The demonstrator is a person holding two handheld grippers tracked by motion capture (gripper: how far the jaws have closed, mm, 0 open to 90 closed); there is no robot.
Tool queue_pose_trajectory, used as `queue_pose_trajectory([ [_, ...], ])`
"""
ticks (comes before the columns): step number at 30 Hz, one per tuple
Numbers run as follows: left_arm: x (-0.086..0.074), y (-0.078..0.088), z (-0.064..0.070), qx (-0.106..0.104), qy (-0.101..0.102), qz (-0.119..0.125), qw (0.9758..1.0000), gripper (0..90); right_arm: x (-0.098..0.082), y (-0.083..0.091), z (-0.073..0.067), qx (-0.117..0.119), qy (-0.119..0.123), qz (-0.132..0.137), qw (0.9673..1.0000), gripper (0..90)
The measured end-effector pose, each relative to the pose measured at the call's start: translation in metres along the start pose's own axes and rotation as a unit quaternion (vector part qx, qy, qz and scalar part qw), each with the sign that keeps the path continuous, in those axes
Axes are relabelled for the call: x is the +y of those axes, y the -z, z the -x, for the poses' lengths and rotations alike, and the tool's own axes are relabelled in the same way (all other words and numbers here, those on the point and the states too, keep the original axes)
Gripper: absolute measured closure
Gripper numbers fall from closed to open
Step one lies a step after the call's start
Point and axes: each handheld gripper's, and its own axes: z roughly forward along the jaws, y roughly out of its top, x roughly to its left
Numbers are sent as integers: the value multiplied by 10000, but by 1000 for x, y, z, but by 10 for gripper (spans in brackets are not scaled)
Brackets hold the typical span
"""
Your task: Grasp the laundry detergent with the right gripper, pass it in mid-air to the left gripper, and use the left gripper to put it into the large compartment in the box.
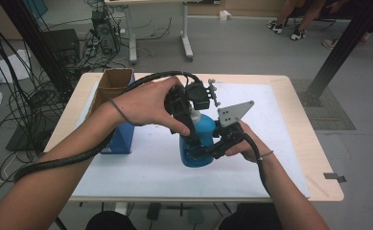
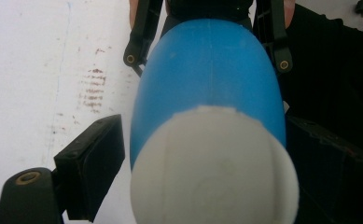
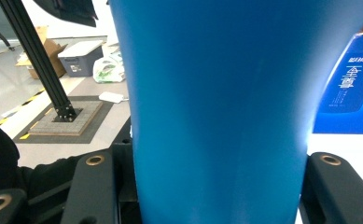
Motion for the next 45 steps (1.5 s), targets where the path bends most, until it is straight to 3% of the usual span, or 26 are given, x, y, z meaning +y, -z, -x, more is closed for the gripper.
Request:
queue_pose_trajectory([
  [23,3,-3,-1,-76,-16,-43,10000,335,0,-3,1,40,20,-32,10000,436],
  [45,10,-1,0,-54,17,-234,9997,375,1,-1,0,37,65,-17,10000,436],
])
